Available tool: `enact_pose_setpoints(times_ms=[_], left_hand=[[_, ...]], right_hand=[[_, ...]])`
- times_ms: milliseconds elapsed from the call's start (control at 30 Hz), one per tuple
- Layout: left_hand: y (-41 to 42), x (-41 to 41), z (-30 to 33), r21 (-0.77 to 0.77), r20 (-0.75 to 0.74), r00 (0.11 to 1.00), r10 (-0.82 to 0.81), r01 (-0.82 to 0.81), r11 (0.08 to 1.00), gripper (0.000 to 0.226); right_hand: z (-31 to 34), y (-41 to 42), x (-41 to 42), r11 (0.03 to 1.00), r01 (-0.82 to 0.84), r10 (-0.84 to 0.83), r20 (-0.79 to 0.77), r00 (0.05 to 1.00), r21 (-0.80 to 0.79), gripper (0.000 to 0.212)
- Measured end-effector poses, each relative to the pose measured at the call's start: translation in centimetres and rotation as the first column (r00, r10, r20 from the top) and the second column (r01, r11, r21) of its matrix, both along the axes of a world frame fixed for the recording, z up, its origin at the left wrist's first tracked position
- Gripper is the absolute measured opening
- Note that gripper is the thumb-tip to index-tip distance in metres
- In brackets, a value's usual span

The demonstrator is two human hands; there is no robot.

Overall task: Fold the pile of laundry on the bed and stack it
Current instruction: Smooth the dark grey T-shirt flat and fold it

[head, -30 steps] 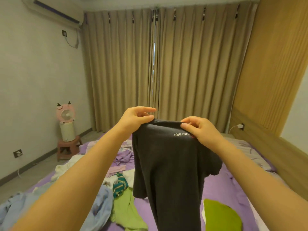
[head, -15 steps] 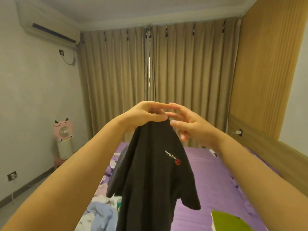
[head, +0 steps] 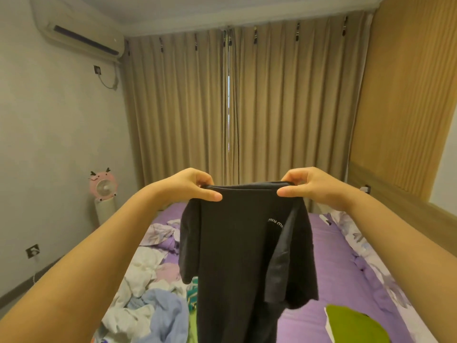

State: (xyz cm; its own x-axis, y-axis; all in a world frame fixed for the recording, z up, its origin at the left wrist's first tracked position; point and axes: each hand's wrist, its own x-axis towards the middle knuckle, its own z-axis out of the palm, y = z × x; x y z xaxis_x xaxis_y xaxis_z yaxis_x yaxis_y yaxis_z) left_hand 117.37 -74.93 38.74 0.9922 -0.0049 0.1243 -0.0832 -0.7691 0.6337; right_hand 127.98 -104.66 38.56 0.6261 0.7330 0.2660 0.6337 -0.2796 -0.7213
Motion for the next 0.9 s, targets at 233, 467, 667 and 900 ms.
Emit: enact_pose_setpoints(times_ms=[233,467,667,900], left_hand=[[0.2,1.0,-3.6,0.084,-0.092,0.995,-0.029,0.037,0.996,0.028],[-1.9,2.1,-5.4,-0.028,-0.091,0.994,-0.064,0.062,0.998,0.042],[-3.1,3.1,-5.9,0.142,-0.052,0.998,0.03,-0.022,0.99,0.021],[-7.1,1.9,-6.9,-0.245,0.272,0.952,0.143,-0.075,0.966,0.024]], right_hand=[[-1.8,-2.0,0.3,0.986,0.137,-0.137,0.014,0.991,-0.099,0.013],[-4.0,-3.7,-0.2,0.857,0.335,-0.179,0.383,0.906,-0.391,0.018],[-5.2,-4.7,-0.6,0.852,0.43,-0.347,0.294,0.891,-0.298,0.014],[-3.9,-2.0,-3.8,0.928,0.314,-0.223,-0.373,0.901,0.203,0.023]])
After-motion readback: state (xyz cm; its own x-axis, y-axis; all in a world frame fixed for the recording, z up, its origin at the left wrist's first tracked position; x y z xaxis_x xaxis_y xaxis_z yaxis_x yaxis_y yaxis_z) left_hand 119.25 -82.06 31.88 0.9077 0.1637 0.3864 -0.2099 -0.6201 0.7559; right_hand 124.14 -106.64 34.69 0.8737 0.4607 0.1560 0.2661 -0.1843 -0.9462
